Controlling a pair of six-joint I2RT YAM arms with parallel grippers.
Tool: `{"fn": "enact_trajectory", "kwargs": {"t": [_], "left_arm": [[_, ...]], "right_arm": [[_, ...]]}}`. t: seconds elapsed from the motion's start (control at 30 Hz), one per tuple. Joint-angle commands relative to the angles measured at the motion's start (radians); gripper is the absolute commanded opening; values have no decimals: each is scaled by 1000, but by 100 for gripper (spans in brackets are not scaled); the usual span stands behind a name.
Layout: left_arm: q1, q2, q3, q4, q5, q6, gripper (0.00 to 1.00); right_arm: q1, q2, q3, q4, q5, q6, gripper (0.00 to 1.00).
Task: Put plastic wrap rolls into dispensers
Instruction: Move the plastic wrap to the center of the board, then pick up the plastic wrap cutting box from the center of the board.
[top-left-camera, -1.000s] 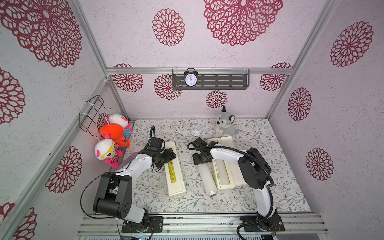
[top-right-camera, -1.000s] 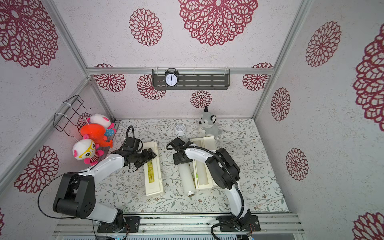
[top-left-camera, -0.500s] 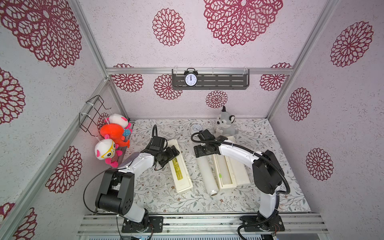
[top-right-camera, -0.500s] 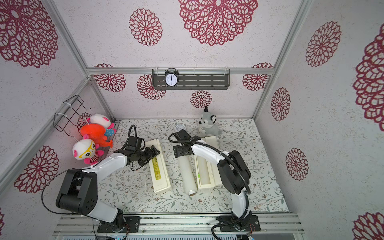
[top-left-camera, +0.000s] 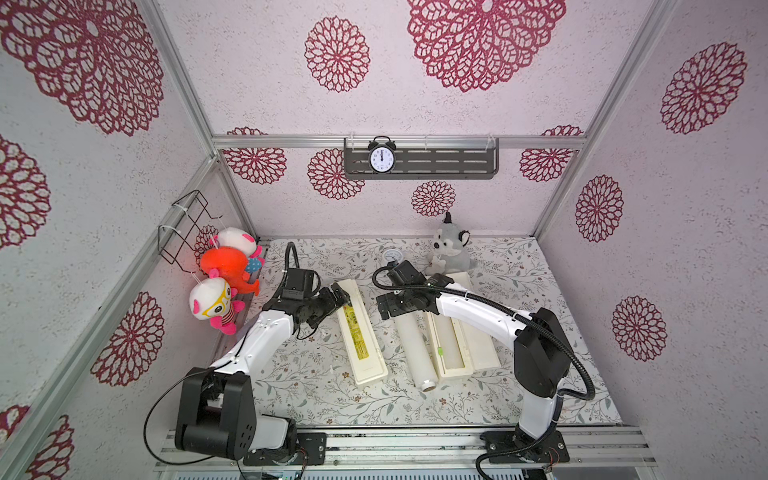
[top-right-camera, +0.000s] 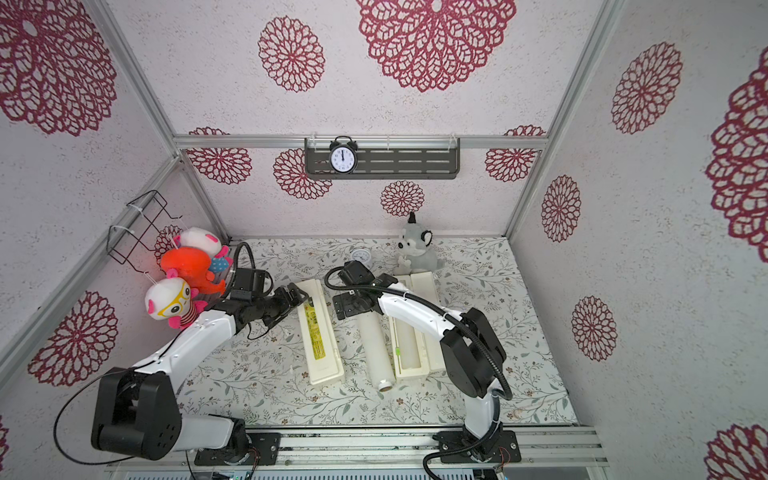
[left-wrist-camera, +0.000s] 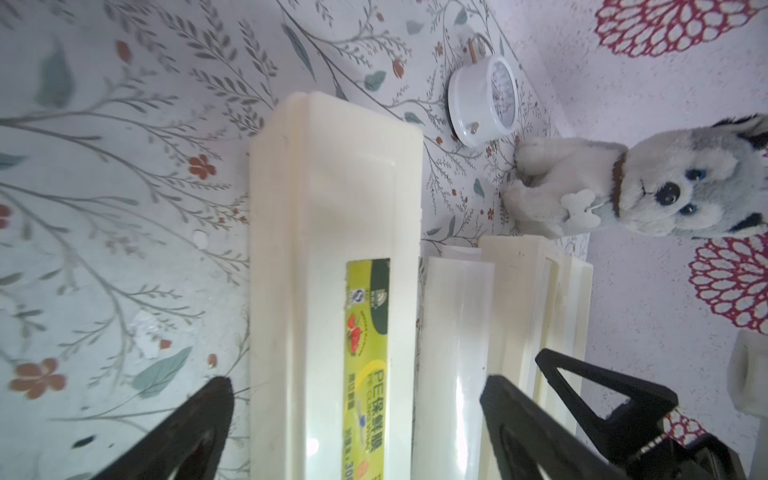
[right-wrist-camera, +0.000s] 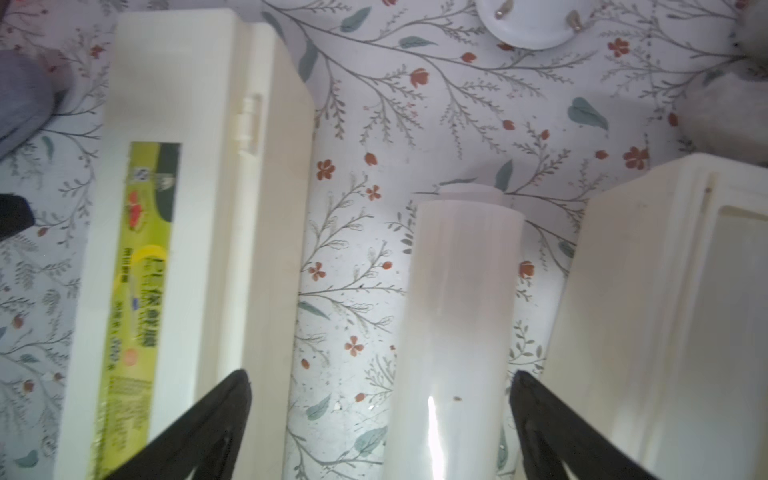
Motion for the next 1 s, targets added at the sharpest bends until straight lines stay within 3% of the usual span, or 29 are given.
{"fn": "enact_trajectory", "kwargs": {"t": [0.0, 0.13, 0.33, 0.97], "left_arm": [[62, -51, -63, -10, -6, -5, 92], [121, -90, -133, -1, 24, 1, 85], [132, -71, -237, 113, 112, -44, 79], [-2, 44, -334, 354, 169, -159, 75]], "right_arm": [[40, 15, 70, -9, -17, -3, 99], [78, 69, 130, -15, -32, 1, 99], [113, 148, 204, -61, -33, 14, 99], [165, 255, 282, -148, -42, 34, 99]]}}
